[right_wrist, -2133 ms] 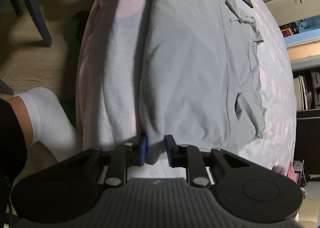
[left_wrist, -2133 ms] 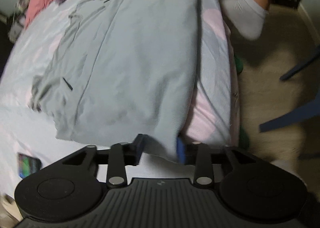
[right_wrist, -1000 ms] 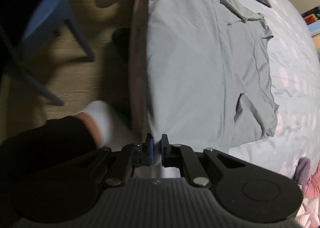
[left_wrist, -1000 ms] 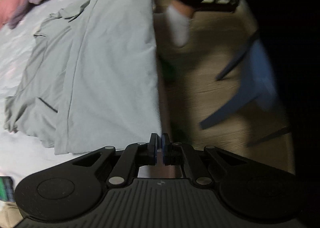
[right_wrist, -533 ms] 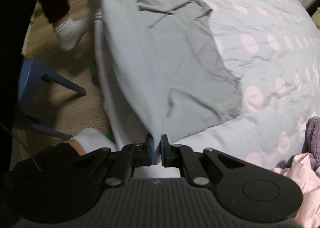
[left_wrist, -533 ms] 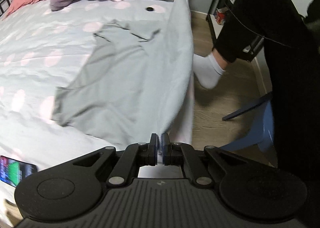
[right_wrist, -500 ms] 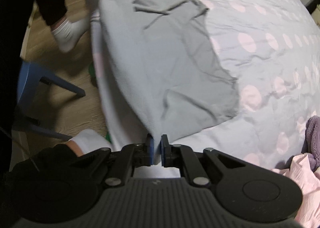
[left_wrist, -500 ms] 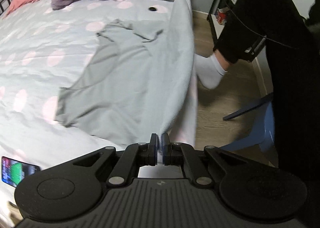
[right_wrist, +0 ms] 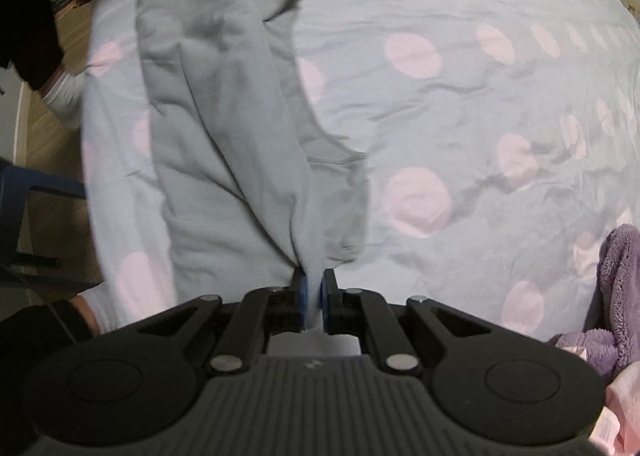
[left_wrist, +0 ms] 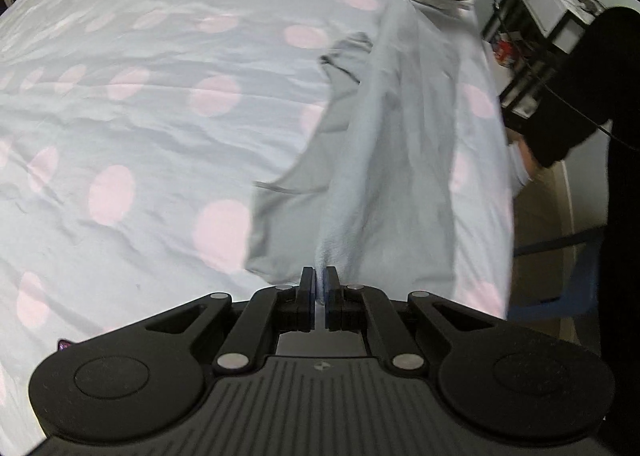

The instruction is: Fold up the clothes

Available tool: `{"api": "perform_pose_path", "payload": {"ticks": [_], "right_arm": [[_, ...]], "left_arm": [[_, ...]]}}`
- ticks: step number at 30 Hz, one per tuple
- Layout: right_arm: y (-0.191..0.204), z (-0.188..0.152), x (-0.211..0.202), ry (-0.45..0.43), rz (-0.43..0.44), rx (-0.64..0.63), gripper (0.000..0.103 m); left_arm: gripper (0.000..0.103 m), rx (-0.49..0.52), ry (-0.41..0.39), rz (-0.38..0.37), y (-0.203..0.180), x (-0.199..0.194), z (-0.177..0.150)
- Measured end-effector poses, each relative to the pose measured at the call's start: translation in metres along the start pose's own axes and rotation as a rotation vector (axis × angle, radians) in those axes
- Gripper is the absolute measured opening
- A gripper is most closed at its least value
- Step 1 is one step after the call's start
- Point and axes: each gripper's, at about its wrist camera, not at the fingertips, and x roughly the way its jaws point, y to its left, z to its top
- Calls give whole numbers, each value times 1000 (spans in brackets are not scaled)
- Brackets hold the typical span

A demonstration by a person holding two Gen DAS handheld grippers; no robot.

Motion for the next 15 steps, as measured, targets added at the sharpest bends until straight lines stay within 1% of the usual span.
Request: {"api": "perform_pose_path", "payload": {"ticks": [5, 9, 11, 12, 13, 14, 15], "right_arm": [[-20, 4, 27, 23, 12, 0, 8], [-30, 11, 49, 26, 1, -5, 9], [-32, 12, 57, 25, -10, -2, 9], [-32, 11, 61, 28, -42, 3, 11], [-30, 10, 66, 32, -80, 9, 21], [-29, 9, 71, 37, -117, 15, 25], [-28, 6, 74, 53, -155, 23, 40]], "left_arm": [[2, -19, 45, 6, 26, 24, 3], [2, -63, 69, 47, 38, 39, 1], [3, -74, 95, 162, 39, 49, 2], [3, -79, 109, 226, 40, 54, 2], [9, -101, 119, 293, 41, 57, 2], [13, -132, 131, 348, 43, 58, 2], [23, -145, 138, 380, 41, 56, 1]]}}
